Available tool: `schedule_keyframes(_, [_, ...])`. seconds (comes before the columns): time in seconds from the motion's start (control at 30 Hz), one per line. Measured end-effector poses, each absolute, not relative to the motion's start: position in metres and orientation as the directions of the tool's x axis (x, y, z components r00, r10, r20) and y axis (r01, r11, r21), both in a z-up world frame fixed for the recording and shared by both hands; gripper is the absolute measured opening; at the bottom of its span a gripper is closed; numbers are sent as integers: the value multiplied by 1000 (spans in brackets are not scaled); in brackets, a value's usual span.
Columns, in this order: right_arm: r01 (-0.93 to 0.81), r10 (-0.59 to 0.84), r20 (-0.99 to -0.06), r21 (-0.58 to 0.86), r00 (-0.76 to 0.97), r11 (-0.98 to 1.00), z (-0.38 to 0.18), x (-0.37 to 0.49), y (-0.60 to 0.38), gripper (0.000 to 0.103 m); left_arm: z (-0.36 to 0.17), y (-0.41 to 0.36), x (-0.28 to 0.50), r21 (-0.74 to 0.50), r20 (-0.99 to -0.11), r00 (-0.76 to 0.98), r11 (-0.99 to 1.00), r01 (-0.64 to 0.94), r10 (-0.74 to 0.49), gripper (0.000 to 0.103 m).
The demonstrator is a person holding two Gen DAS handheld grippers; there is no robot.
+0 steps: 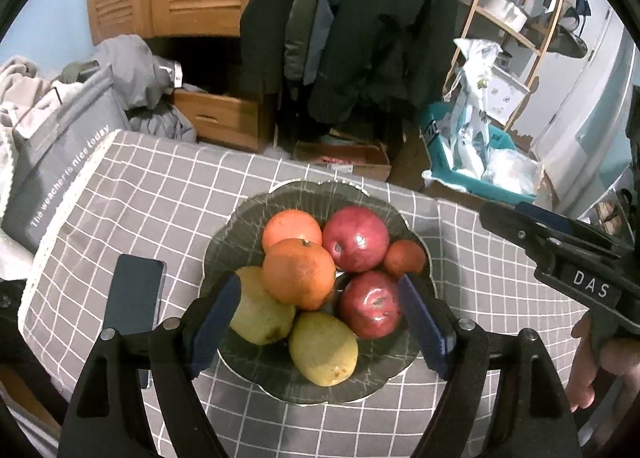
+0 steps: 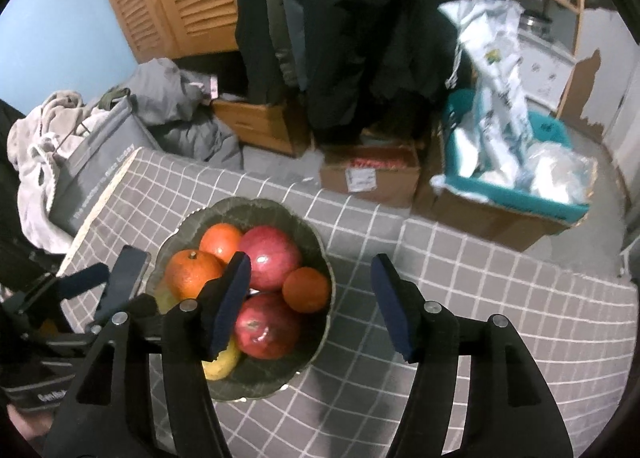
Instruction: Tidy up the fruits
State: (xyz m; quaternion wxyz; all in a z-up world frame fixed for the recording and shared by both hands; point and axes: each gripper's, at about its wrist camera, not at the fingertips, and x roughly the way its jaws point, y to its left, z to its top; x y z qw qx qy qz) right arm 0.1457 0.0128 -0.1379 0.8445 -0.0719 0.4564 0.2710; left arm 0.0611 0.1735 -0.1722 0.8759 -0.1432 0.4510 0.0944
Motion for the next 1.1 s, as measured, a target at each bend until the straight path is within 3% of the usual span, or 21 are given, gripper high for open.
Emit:
schedule_keyframes(0.57, [-498, 347, -704, -11, 620, 867, -58, 96, -19, 79, -96, 151, 27, -126, -711, 697, 958, -257, 94, 95])
schedule_keyframes(0.7, [-484, 345, -677, -19, 651, 875, -41, 88, -31, 80, -78, 144, 18, -119, -677, 729, 962, -247, 103, 101])
schedule_keyframes(1.1, [-462, 362, -596, -18, 717, 886, 0, 61, -59, 81, -34, 125, -10, -77, -572, 807, 969, -233, 149, 102])
